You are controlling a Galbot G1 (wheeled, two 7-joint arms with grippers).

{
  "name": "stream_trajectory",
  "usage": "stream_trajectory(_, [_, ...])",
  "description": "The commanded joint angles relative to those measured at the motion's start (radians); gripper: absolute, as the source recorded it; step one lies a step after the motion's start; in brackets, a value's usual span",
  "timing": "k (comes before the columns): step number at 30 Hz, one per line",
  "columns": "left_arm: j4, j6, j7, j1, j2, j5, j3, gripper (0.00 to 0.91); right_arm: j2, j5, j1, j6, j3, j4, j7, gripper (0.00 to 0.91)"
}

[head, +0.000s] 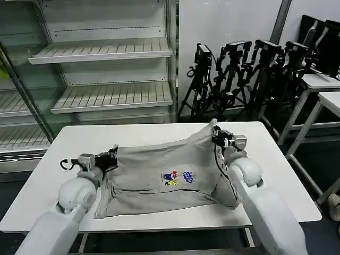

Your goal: Fold and organize the clothes.

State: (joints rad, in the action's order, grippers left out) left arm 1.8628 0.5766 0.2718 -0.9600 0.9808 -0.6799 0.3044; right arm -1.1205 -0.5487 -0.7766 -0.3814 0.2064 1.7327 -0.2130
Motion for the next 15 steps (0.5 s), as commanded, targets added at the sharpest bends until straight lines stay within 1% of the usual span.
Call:
stream_trajectory(1, [0.158, -0.001, -0.007, -0.205, -0.029, 0.036, 0.055, 0.020, 0.061, 0.025, -0.204, 0.010, 0.052, 0.203, 0.003, 0.000])
stream_trajectory(4, [0.189, -0.001, -0.015, -0.267, -0.029, 0.071, 0.072, 0.020, 0.064, 0.033, -0.282, 0.005, 0.079, 0.243, 0.008, 0.000])
stream_trajectory(7, [0.208, -0.003, -0.020, -0.322, -0.027, 0.103, 0.086, 0.020, 0.059, 0.059, -0.354, 0.006, 0.097, 0.259, 0.016, 0.000])
stream_trajectory(8, [0.214, -0.003, -0.021, -0.334, -0.026, 0.108, 0.087, 0.010, 0.056, 0.066, -0.372, 0.006, 0.098, 0.260, 0.016, 0.000])
stream_trajectory(10, [0.220, -0.003, -0.022, -0.354, -0.024, 0.129, 0.087, 0.020, 0.050, 0.078, -0.395, 0.002, 0.101, 0.262, 0.019, 0.000])
stream_trajectory(11, [0.221, -0.002, -0.023, -0.360, -0.022, 0.138, 0.087, 0.010, 0.046, 0.082, -0.404, -0.004, 0.100, 0.260, 0.021, 0.000])
stream_trajectory(13, [0.218, -0.002, -0.023, -0.367, -0.018, 0.146, 0.085, 0.020, 0.037, 0.080, -0.412, -0.021, 0.096, 0.253, 0.019, 0.000])
stream_trajectory(15, [0.212, -0.002, -0.023, -0.366, -0.013, 0.158, 0.080, 0.020, 0.027, 0.080, -0.412, -0.059, 0.089, 0.244, 0.011, 0.554])
